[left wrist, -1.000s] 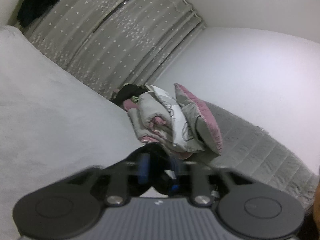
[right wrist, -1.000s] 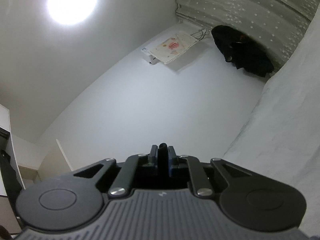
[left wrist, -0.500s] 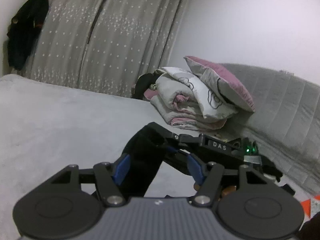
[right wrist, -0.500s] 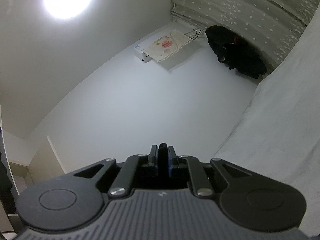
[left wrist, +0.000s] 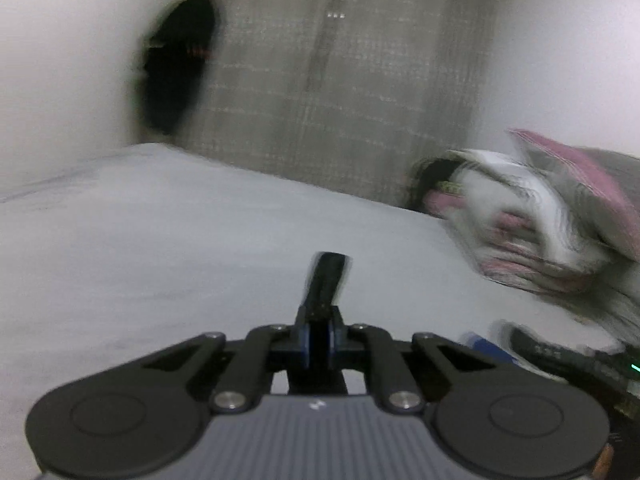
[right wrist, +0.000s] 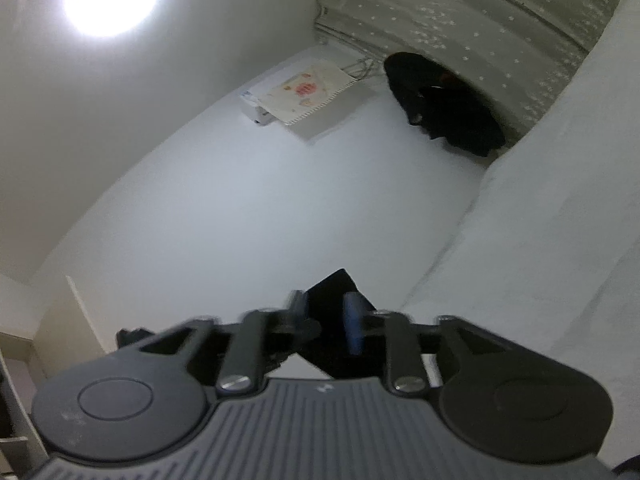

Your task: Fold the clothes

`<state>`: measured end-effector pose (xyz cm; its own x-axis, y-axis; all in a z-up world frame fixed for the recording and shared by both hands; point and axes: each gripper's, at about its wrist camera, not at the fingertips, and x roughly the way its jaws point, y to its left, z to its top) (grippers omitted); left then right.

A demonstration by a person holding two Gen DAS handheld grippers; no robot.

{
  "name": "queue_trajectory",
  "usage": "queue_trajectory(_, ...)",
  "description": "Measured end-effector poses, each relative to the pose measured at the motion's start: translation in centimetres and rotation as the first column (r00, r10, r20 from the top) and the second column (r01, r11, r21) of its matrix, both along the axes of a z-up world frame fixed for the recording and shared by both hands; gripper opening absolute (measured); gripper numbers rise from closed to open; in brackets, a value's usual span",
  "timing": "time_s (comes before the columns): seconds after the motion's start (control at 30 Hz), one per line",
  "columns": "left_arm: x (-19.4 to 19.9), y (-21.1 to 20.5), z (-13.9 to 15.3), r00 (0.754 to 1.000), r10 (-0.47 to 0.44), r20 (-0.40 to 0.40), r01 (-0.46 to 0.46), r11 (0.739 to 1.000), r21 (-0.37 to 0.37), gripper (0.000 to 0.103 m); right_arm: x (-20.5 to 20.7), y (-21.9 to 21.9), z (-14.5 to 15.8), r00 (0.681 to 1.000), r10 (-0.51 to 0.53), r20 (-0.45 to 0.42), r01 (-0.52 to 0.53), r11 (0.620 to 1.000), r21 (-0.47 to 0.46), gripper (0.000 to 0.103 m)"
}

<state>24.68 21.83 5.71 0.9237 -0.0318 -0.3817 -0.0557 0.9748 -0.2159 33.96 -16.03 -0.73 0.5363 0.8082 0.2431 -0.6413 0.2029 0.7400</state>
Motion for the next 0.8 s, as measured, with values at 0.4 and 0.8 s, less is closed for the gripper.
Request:
queue_trajectory(0.4, 1.7, 11.0, -3.0, 0.757, 0.631, -0.169, -0.633, 0.772, 0.051, 0.008, -0.1, 3.3, -0.6, 0.996, -0.07, -0.046, 0.053, 0.95, -0.307, 0.051)
queue_trajectory(0.8, 1.2, 12.1, -3.5, 0.536, 0.828, -0.165, -0.796, 0.561, 0.227, 0.027, -0.7, 9.8, -3.9, 0.994, -0.015, -0.106, -0.067, 0.689, -0.721, 0.051)
